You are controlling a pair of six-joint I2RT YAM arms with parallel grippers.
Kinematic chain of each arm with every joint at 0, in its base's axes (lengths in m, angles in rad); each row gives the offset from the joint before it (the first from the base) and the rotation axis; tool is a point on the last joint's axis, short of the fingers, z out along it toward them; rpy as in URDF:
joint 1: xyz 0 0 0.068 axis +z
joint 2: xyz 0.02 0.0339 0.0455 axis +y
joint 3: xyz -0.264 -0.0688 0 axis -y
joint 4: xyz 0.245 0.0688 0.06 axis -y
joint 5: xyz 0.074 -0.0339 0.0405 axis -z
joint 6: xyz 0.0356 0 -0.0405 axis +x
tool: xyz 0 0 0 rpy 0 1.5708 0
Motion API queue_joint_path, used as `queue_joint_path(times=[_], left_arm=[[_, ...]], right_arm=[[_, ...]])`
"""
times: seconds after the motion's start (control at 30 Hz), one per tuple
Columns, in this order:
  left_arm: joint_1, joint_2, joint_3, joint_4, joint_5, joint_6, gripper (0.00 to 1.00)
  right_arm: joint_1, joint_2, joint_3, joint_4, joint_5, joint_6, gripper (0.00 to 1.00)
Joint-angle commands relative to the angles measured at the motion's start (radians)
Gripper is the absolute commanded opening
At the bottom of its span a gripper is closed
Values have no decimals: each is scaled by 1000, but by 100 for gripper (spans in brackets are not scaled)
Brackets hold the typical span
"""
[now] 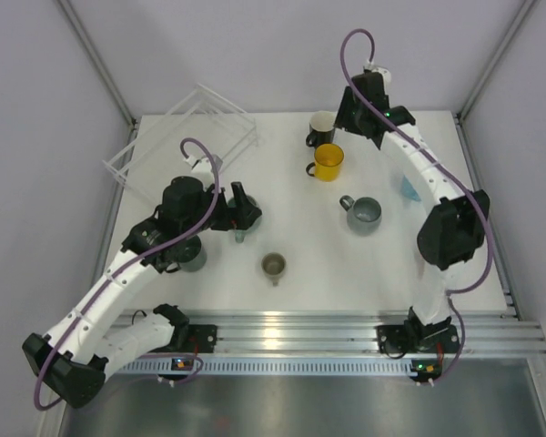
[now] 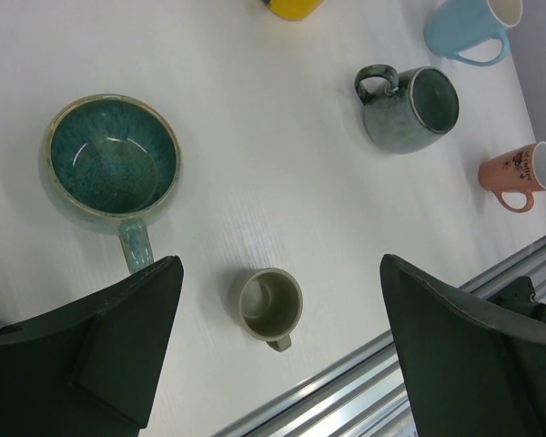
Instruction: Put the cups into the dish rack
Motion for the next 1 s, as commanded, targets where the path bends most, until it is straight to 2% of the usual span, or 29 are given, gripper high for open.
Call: queue_joint_path(times=[0.0, 0.13, 0.4, 0.97], left_arm=[[-1, -19, 7, 18, -11, 9, 95], [1, -39, 6, 20, -8, 5, 95], [1, -57, 2, 21, -17, 2, 95], [-1, -38, -19, 52, 24, -26, 95]], right_arm=[[-16, 107, 180, 24, 51, 48, 53], [-22, 224, 269, 70, 81, 65, 50], [-42, 318, 274, 224, 72, 74, 47], [-50, 493, 340, 274, 49, 65, 45]])
